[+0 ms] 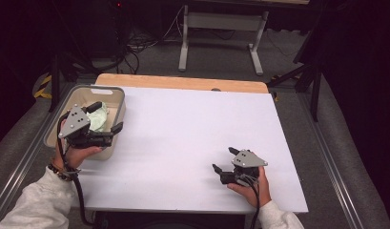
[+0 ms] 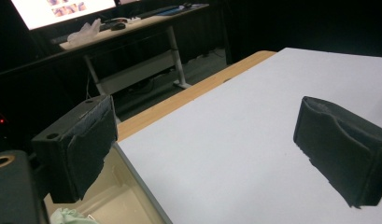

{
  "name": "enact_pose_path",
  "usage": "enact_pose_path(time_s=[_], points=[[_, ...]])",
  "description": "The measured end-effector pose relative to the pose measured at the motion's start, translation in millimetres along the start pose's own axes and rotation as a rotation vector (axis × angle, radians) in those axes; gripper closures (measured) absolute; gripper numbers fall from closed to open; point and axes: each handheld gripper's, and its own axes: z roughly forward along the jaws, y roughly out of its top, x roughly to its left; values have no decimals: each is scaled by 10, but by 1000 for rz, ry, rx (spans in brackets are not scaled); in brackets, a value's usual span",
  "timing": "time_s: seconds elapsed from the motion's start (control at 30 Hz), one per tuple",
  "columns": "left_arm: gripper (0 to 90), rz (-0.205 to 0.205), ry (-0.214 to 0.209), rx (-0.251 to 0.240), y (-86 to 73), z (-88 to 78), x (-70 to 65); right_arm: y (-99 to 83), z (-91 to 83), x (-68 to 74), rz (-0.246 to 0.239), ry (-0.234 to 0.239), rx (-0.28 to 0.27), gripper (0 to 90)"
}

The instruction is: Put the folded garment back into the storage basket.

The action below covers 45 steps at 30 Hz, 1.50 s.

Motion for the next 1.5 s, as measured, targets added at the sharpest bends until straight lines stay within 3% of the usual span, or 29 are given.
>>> enact_pose_path(time_s=[0.5,0.67,0.87,0.93,1.03,1.07,1.5], points=[[90,17,-14,-1,-29,-16,-89,11,-16,2,0,-5,-8,177],[95,20,24,-8,-79,-22,-168,16,-24,0,-8,-5,-7,177],[96,28,-3,5,-141,-5,-273,28,-39,6,-10,-7,-12,177],[96,36,-30,18,-176,7,-325,31,-40,11,-13,-5,-14,177],[96,22,-50,12,-203,10,-353,33,-40,14,-12,-3,-16,177],[93,41,-52,15,-222,17,-394,34,-41,14,-11,-3,-16,177],[91,60,-107,33,-333,-31,-512,56,-58,36,-17,-5,-25,177]])
